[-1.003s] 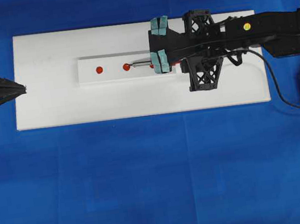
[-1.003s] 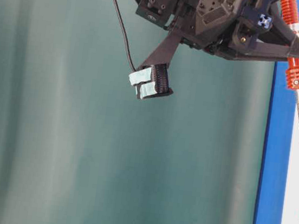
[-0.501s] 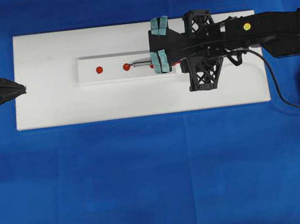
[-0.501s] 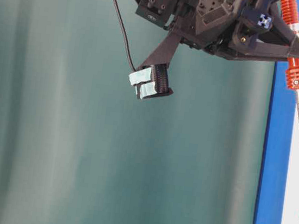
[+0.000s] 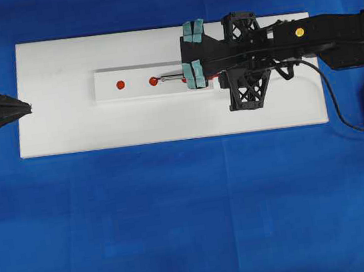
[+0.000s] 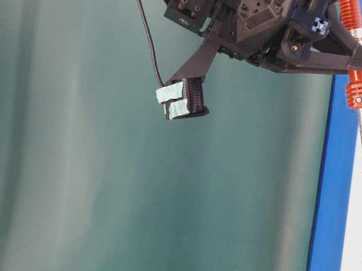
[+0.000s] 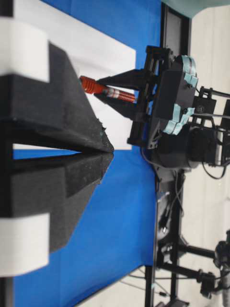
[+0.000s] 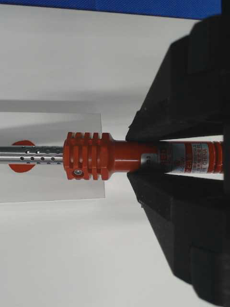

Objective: Touch the tip of the soldering iron to the mark.
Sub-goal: 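Lift the iron up and back from the dot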

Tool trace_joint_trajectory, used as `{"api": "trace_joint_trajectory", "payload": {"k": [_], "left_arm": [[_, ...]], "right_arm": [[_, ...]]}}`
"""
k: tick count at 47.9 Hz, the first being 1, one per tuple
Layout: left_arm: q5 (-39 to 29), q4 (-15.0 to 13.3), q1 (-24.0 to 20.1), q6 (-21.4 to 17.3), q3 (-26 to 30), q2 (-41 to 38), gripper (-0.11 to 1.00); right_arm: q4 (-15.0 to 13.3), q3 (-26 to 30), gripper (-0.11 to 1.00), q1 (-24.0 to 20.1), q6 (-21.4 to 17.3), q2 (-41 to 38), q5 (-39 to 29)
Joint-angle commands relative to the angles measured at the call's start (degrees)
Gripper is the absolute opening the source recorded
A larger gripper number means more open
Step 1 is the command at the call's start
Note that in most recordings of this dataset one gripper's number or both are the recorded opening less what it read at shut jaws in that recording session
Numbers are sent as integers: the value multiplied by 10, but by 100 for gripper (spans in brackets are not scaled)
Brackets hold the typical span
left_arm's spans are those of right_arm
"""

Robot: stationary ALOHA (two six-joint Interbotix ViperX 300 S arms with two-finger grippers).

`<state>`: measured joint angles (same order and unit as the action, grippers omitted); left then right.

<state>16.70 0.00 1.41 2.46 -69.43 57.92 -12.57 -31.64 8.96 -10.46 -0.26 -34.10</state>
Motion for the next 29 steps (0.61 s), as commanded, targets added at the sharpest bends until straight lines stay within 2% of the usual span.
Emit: {"api": "trace_joint_trajectory", "payload": {"k": [1, 19, 29], "left_arm": [[6, 1, 2, 0, 9, -3, 0], [7, 1, 2, 0, 9, -2, 0], [7, 1, 2, 0, 9, -2, 0]], "right_arm": [[3, 5, 6, 1, 2, 7, 4], [3, 11, 6, -1, 2, 14, -8], [0, 31, 6, -1, 4, 73, -39]]}}
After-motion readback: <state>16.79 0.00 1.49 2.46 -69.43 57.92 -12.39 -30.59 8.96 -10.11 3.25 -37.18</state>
